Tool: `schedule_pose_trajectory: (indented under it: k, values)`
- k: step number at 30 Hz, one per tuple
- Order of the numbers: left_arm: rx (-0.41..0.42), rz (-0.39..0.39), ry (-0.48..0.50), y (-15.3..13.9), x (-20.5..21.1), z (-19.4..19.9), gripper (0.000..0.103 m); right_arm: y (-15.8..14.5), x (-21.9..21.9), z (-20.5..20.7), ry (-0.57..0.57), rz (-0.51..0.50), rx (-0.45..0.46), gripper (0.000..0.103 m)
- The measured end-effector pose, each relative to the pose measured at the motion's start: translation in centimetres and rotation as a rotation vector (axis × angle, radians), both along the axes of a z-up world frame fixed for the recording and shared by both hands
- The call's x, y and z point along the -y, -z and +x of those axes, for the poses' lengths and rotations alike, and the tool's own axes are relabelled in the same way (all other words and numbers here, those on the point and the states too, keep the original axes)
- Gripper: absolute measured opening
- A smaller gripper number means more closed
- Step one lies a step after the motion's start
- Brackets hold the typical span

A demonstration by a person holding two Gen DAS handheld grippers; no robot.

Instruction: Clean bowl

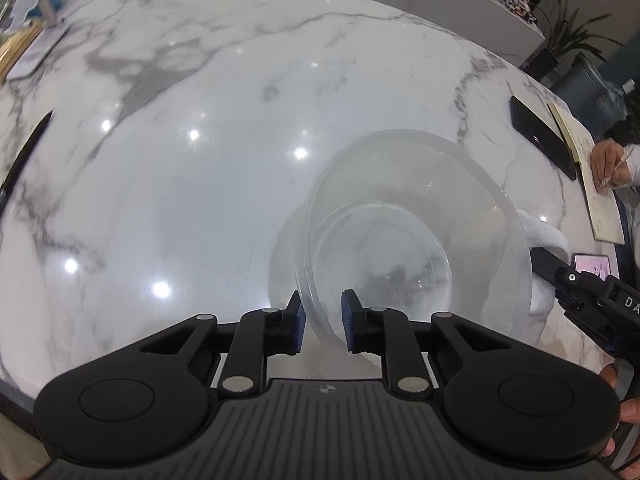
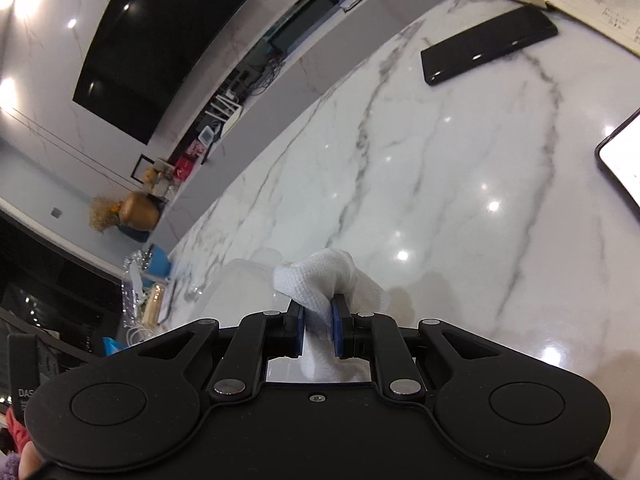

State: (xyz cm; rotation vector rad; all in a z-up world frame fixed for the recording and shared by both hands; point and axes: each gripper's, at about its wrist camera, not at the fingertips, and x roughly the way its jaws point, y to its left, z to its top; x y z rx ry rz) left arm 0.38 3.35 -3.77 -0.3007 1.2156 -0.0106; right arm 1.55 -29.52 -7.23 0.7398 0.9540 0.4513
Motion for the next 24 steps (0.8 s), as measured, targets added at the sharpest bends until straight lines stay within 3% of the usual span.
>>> schedule_pose_trajectory:
  k: [11, 20, 24]
  values:
    - [0.018, -0.038, 0.001, 0.3, -0.3, 0.3, 0.018, 2.2, -1.7, 0.8, -0.041, -0.101, -0.128, 0.013]
    - [0.065, -0.075, -0.109, -0.1, -1.5, 0.8, 0.017, -0.4, -2.7, 0.2, -0.039, -0.160, 0.043, 0.013]
    - [0.080, -0.064, -0.157, -0.2, -1.9, 1.7, 0.013, -1.2, -3.3, 0.3, -0.029, -0.212, 0.101, 0.013]
